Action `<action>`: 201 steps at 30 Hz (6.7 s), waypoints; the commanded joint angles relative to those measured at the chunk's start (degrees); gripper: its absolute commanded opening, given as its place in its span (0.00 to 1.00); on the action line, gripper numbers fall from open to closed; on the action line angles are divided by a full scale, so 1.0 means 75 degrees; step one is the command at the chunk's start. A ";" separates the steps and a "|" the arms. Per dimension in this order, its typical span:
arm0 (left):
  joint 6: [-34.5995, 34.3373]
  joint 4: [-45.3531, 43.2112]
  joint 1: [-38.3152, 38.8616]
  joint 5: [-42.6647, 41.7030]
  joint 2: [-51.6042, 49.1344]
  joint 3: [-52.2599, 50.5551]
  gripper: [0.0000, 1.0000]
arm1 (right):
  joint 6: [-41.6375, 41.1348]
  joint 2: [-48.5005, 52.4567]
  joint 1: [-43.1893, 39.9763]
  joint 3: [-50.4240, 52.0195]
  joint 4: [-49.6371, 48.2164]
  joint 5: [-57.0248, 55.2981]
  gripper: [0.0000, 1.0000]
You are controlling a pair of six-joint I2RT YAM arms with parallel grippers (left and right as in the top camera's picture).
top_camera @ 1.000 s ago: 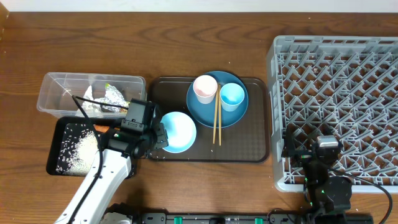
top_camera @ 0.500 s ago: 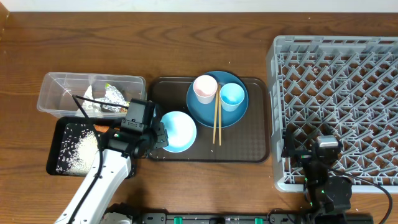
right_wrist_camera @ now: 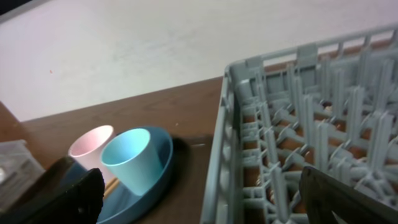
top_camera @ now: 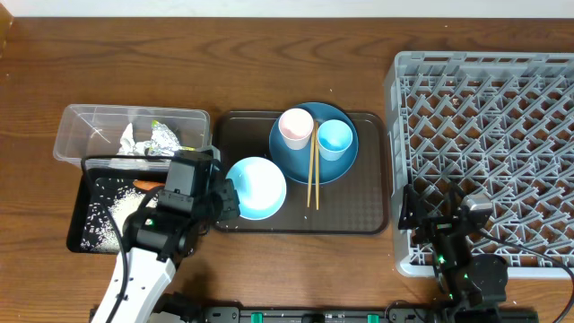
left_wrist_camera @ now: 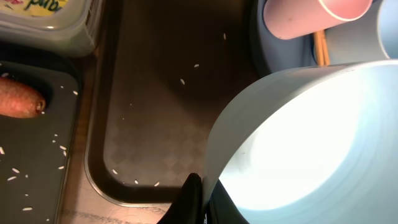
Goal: Sort waste into correct bins and load items into the dishwasher rack
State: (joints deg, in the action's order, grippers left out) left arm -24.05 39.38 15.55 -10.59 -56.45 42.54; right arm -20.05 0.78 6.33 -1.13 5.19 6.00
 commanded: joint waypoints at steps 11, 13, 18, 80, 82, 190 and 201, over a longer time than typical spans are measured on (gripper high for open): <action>0.0067 0.0090 0.0023 -0.0035 0.0082 -0.0044 0.06 | -0.0350 0.2742 -0.0047 -0.5983 0.4838 0.0114 0.99; 0.0064 0.0105 0.0023 0.0090 0.0082 -0.0044 0.06 | -0.0350 0.3631 -0.0047 -0.6997 0.5808 0.0274 0.99; 0.0064 0.0111 0.0023 0.0157 0.0082 -0.0044 0.06 | -0.0353 0.5831 -0.0047 -0.9503 0.7764 0.0539 0.99; 0.0061 0.0140 0.0023 0.0154 0.0082 -0.0044 0.06 | -0.1317 1.2942 0.6373 -1.0585 0.5753 -0.1754 0.01; 0.0064 0.0140 0.0023 0.0154 0.0082 -0.0044 0.07 | -0.1317 1.2942 0.6373 -1.0585 0.5750 -0.1760 0.01; 0.0064 -0.0175 0.0023 -0.0274 0.0082 -0.0044 1.00 | 0.7105 1.4944 -0.0458 -1.0585 0.1218 -0.8524 0.01; 0.0061 -0.0175 0.0023 -0.0274 0.0082 -0.0044 1.00 | 0.6959 1.4944 -0.0251 -1.0585 0.2136 -0.8475 0.15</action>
State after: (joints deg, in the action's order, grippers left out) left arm -23.94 38.26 15.81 -12.12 -56.14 42.19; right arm 33.30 111.22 3.60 -81.12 20.14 -59.99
